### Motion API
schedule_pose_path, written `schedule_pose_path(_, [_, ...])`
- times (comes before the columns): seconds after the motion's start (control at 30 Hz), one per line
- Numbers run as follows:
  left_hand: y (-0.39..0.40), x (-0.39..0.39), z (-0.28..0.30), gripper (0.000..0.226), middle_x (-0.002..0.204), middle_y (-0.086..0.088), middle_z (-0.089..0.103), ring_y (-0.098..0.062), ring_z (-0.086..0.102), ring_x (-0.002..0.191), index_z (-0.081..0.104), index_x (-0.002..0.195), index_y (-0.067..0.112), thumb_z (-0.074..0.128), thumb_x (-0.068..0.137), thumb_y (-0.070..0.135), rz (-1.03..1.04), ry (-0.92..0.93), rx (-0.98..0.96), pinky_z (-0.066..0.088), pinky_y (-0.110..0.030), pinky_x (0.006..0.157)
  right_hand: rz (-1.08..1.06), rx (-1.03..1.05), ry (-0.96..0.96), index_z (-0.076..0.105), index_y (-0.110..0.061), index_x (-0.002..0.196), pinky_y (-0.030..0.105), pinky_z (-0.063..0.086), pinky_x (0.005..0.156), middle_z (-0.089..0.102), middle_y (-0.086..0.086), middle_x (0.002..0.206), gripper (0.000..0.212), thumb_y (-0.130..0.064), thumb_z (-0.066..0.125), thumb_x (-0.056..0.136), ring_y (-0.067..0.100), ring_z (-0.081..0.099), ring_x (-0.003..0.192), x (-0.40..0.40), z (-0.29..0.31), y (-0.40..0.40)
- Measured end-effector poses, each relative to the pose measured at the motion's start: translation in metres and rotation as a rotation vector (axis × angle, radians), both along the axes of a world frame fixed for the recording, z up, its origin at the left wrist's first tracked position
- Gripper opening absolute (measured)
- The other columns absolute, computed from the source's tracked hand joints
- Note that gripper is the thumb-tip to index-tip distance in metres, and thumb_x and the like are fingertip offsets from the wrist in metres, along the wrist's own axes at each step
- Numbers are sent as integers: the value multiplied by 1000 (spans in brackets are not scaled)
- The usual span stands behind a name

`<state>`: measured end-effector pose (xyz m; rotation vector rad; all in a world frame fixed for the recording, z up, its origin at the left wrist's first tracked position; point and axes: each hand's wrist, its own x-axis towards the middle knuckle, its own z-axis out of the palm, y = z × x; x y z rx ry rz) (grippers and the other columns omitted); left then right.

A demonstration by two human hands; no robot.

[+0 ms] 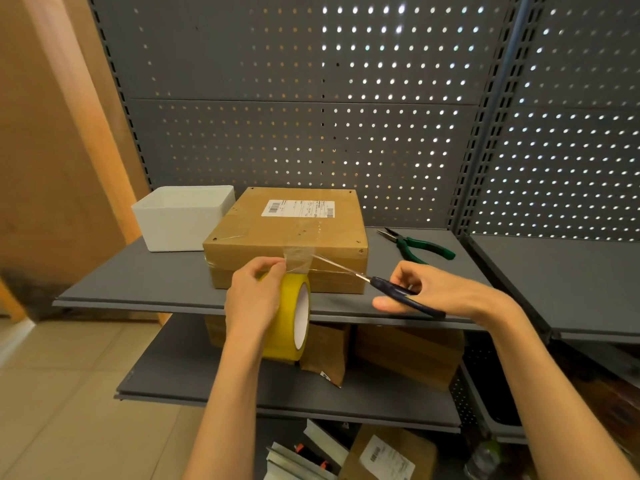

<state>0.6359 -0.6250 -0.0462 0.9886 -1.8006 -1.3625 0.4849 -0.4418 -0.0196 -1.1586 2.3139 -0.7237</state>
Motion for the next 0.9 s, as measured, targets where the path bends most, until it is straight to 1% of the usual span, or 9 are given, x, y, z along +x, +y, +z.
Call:
schedule_pose_path(0.07, [0, 0, 0, 14, 110, 5, 61, -17, 51, 104, 65, 99, 30, 53, 92, 32, -1, 6, -2, 40, -34, 86, -1, 18, -10, 52, -18, 93, 35, 49, 84, 63, 5, 98, 67, -73, 63, 56, 22, 59, 92, 0, 1, 0])
schedule_pose_path(0.13, [1, 1, -1, 15, 109, 6, 60, -15, 50, 103, 65, 100, 28, 53, 92, 31, -4, 9, -6, 37, -32, 83, 7, 33, -17, 52, -18, 93, 30, 48, 79, 62, 2, 95, 67, -74, 63, 58, 17, 57, 86, 1, 1, -4])
schedule_pose_path(0.2, [2, 0, -1, 17, 109, 6, 59, -14, 49, 101, 65, 103, 27, 53, 92, 31, -6, 9, -11, 36, -32, 82, 21, 37, -22, 53, -16, 96, 27, 45, 75, 61, 1, 92, 64, -69, 61, 62, 15, 55, 83, 2, 1, -10])
schedule_pose_path(0.27, [2, 0, -1, 17, 109, 6, 58, -14, 48, 100, 64, 103, 27, 53, 92, 31, -6, 5, -14, 36, -32, 81, 42, 23, -43, 53, -13, 98, 25, 44, 73, 60, 1, 87, 59, -63, 60, 67, 13, 53, 78, 5, 1, -16])
schedule_pose_path(0.4, [2, 0, -1, 16, 109, 6, 58, -13, 48, 100, 65, 103, 27, 52, 92, 31, -9, -4, -23, 36, -31, 80, 74, -19, -143, 51, -16, 91, 17, 44, 61, 58, -3, 76, 38, -50, 63, 79, 8, 52, 64, 7, 4, -29])
schedule_pose_path(0.57, [4, 1, 0, 16, 107, 7, 58, -12, 48, 98, 64, 103, 27, 52, 93, 30, -15, -17, -45, 35, -29, 78, 100, -64, -175, 52, -17, 87, 15, 43, 54, 59, -4, 70, 30, -44, 65, 82, 10, 52, 60, 3, -1, -42])
schedule_pose_path(0.7, [4, 2, 0, 14, 106, 6, 60, -12, 51, 98, 65, 100, 27, 53, 92, 29, -18, -3, -50, 36, -29, 78, 96, -93, -225, 54, -16, 84, 13, 43, 48, 60, -3, 67, 22, -35, 65, 86, 7, 53, 53, 0, -7, -49])
schedule_pose_path(0.8, [4, 2, 0, 14, 104, 7, 61, -12, 52, 98, 65, 99, 26, 53, 92, 29, -19, 0, -49, 37, -29, 78, 96, -118, -247, 57, -12, 85, 14, 43, 46, 61, 0, 65, 22, -33, 65, 87, 7, 54, 50, 0, -8, -48])
schedule_pose_path(0.9, [4, 1, -1, 15, 103, 7, 62, -12, 53, 99, 66, 100, 26, 53, 92, 29, -21, -6, -43, 37, -28, 78, 93, -153, -254, 59, -9, 85, 16, 42, 46, 62, 3, 64, 28, -36, 66, 84, 8, 53, 47, 2, -6, -46])
